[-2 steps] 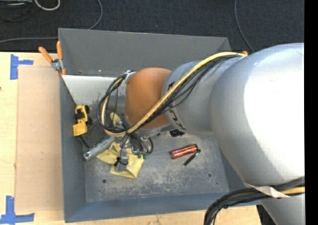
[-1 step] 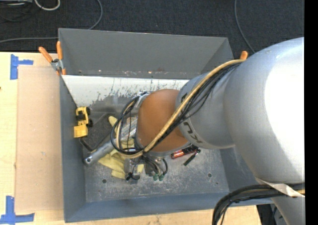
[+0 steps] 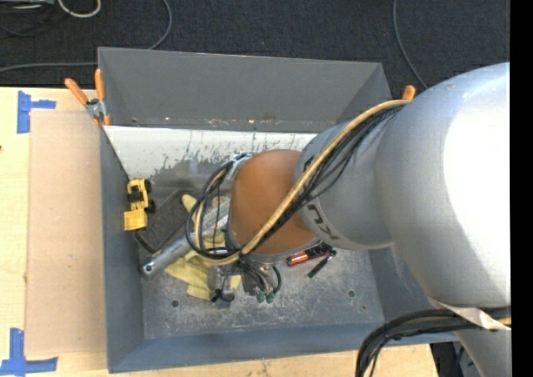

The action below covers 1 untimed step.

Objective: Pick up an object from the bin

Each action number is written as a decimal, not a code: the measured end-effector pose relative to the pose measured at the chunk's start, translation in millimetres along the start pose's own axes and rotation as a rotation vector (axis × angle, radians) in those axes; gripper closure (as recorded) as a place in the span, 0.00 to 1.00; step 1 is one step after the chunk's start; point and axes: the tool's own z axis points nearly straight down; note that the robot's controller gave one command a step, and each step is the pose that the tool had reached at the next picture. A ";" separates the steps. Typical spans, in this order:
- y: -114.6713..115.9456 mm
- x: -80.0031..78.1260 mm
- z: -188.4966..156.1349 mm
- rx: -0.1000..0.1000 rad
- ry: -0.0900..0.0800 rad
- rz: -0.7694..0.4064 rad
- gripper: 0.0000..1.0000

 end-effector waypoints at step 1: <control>-0.4 0.8 -7.3 0.000 0.002 0.001 1.00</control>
Offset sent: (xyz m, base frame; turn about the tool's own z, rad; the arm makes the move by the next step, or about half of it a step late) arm -0.0006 -0.0002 0.0127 0.0008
